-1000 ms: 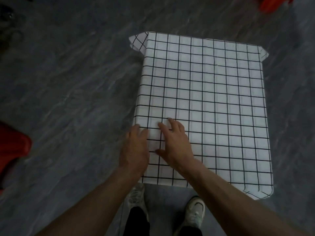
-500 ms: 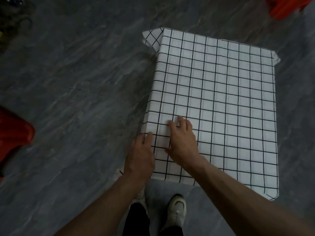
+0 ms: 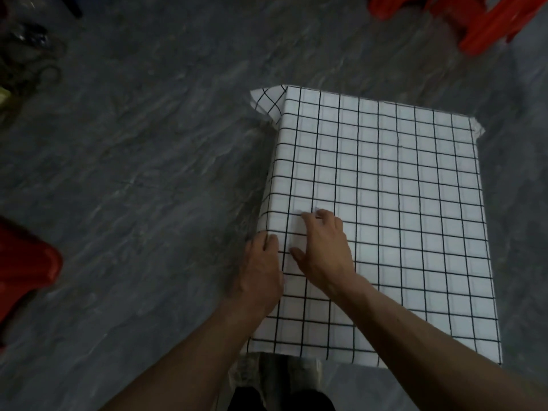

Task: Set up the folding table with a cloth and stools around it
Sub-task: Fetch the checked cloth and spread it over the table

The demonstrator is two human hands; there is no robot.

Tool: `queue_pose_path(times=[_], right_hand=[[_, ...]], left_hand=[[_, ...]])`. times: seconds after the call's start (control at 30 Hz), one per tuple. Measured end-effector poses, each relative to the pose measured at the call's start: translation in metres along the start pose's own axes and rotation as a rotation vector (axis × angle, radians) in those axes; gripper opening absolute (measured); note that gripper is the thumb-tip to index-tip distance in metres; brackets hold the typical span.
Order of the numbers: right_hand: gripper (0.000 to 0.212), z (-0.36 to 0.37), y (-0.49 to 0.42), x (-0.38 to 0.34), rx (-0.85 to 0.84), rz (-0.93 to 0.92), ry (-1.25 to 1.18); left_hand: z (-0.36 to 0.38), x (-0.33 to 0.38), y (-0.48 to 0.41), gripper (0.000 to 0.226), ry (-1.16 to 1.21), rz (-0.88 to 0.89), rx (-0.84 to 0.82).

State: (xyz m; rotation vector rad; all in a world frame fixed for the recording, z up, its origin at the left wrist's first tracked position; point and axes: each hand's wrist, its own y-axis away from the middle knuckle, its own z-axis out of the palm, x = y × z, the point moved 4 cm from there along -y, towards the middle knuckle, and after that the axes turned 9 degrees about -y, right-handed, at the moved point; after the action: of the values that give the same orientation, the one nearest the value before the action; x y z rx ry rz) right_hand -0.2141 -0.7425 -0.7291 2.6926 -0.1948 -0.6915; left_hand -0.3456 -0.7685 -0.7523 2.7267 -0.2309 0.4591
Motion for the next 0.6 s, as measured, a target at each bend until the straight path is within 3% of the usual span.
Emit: queue_pose_path(times=[0.37, 0.6], right_hand=[[0.075, -0.028, -0.089, -0.005, -0.001, -0.089, -0.028], [0.090, -0.062, -0.165, 0.002, -0.036, -0.121, 0.065]], left_hand=[[-0.015, 0.012, -0.075, 0.066, 0.013, -0.047, 0.036], [-0.039, 0.023, -0.144, 0.061, 0.000, -0.061, 0.084]])
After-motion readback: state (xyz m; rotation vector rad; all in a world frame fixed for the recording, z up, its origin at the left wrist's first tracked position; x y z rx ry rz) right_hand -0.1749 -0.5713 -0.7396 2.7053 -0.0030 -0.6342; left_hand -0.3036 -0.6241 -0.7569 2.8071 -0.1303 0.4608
